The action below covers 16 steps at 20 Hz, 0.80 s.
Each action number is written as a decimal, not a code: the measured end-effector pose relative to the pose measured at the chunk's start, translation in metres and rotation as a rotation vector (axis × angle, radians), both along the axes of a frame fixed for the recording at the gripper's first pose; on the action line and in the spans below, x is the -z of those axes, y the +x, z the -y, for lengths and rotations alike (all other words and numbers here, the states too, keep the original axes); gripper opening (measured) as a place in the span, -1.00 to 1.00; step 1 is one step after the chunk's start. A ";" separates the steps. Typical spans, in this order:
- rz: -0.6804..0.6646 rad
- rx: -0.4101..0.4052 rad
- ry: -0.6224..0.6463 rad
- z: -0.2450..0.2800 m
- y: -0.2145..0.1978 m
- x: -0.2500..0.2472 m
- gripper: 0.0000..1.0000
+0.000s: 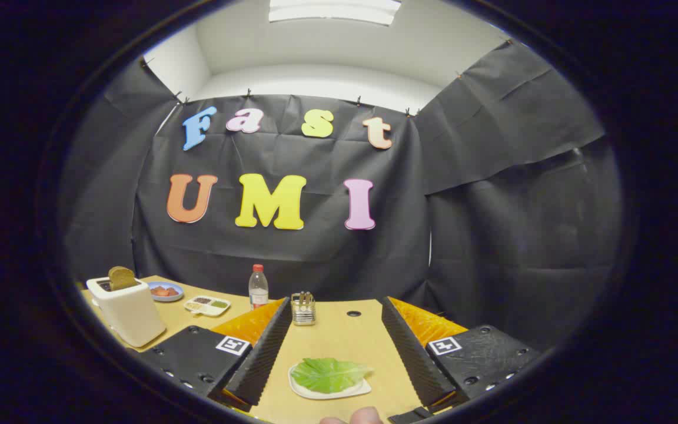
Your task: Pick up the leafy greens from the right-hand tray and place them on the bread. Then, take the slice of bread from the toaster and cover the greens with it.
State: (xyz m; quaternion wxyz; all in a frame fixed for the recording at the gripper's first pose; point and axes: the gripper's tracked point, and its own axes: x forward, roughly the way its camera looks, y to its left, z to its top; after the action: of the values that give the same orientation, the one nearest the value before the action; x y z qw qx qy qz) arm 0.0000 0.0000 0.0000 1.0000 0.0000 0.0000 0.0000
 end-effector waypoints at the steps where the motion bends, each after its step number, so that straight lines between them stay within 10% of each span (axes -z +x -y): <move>1: 0.001 -0.003 -0.003 -0.002 -0.001 0.000 0.88; 16: 0.023 -0.021 0.001 -0.002 -0.009 -0.004 0.88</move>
State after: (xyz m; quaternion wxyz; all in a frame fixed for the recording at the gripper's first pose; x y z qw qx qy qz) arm -0.0087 0.0017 0.0038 0.9999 0.0004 -0.0117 0.0104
